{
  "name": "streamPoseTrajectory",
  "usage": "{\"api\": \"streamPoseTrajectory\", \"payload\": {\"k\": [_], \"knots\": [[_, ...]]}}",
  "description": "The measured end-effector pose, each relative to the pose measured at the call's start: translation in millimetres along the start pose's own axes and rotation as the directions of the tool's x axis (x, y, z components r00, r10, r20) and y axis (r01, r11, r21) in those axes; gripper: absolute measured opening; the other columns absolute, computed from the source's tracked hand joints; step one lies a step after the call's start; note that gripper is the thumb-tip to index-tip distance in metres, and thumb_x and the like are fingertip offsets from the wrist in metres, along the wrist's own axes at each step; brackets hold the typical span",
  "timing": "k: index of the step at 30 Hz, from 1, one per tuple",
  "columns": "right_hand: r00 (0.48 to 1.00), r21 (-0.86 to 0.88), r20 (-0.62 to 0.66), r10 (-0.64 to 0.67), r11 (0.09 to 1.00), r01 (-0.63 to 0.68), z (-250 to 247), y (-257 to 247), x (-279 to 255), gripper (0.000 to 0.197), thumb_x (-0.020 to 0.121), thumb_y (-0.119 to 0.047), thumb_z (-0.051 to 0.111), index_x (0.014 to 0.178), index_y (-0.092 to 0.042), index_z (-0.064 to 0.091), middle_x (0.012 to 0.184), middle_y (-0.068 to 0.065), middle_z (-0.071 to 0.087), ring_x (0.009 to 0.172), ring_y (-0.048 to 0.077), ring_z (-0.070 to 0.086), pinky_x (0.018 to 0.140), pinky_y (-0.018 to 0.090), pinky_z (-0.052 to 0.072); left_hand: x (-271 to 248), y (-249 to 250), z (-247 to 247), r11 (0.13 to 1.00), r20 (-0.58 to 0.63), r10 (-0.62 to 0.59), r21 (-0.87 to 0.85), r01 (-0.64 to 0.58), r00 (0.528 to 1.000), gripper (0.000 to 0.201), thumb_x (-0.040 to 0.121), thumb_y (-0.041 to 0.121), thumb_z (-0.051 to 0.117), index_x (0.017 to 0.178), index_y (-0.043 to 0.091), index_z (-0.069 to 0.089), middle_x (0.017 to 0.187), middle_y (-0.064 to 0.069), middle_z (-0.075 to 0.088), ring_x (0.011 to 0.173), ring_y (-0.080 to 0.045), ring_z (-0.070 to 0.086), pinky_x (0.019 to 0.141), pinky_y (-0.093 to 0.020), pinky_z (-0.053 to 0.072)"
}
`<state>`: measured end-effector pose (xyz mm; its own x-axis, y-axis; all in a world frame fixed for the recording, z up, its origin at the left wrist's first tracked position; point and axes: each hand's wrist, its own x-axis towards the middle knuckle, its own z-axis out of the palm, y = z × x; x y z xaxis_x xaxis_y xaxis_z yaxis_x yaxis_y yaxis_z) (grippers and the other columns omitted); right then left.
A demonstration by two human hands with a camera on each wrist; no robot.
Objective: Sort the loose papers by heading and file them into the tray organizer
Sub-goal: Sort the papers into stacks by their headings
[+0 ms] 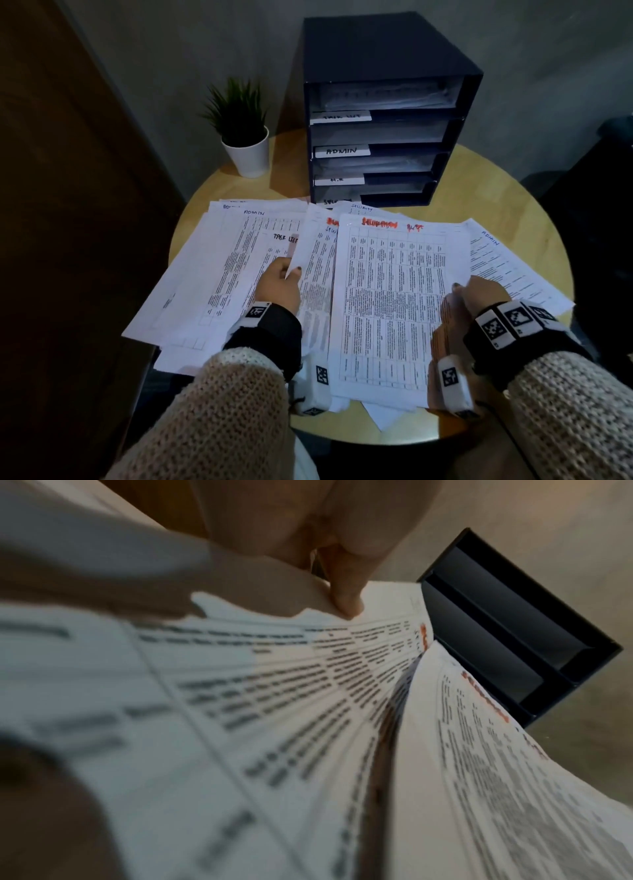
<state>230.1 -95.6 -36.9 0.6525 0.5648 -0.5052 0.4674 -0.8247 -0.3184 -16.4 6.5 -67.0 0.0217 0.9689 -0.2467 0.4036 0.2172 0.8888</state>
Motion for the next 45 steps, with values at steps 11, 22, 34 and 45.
{"api": "streamPoseTrajectory", "payload": {"k": [11, 22, 34, 45], "knots": [[1.0, -0.065, -0.002, 0.021, 0.998, -0.022, -6.6, -9.1, -10.2, 0.039, 0.102, -0.022, 0.03, 0.129, 0.003, 0.042, 0.13, 0.019, 0.053, 0.12, 0.029, 0.053, 0.099, 0.03, 0.042, -21.3, 9.2, 23.7, 0.99, 0.216, 0.107, -0.109, -0.085, 0.97, 0.014, 0.101, 0.016, 0.038, 0.106, 0.022, 0.05, 0.099, 0.006, 0.057, 0.095, -0.015, 0.048, 0.065, -0.011, 0.034], [0.999, 0.227, 0.009, -0.04, 0.973, 0.037, 14.1, -5.6, -6.8, 0.012, 0.093, -0.016, 0.05, 0.088, -0.007, 0.056, 0.079, 0.014, 0.057, 0.077, 0.029, 0.057, 0.061, 0.027, 0.035, -22.1, 1.5, 27.2, 0.981, 0.329, 0.005, 0.182, -0.068, 0.944, 0.049, 0.098, 0.015, 0.047, 0.143, 0.027, 0.031, 0.139, -0.001, 0.048, 0.123, -0.025, 0.049, 0.097, -0.032, 0.038], [1.0, 0.089, 0.005, -0.014, 0.996, 0.014, 20.2, 8.3, 12.9, 0.029, 0.094, -0.018, 0.052, 0.116, 0.0, 0.055, 0.119, 0.017, 0.059, 0.111, 0.031, 0.055, 0.081, 0.029, 0.039, -15.5, -5.1, 24.4, 0.991, 0.308, 0.043, 0.106, -0.079, 0.95, 0.029, 0.093, 0.022, 0.058, 0.122, 0.022, 0.056, 0.112, 0.006, 0.063, 0.11, -0.019, 0.059, 0.096, -0.033, 0.046], [0.996, 0.275, -0.091, 0.001, 0.961, 0.024, 14.9, 24.7, 21.5, 0.028, 0.09, -0.016, 0.058, 0.117, -0.005, 0.06, 0.115, 0.014, 0.065, 0.104, 0.029, 0.059, 0.083, 0.029, 0.041, 26.1, -15.9, -27.0, 0.865, -0.148, -0.19, 0.442, 0.237, 0.971, 0.065, 0.081, 0.028, 0.062, 0.141, 0.034, 0.038, 0.153, -0.004, 0.028, 0.139, -0.03, 0.029, 0.114, -0.045, 0.028]]}}
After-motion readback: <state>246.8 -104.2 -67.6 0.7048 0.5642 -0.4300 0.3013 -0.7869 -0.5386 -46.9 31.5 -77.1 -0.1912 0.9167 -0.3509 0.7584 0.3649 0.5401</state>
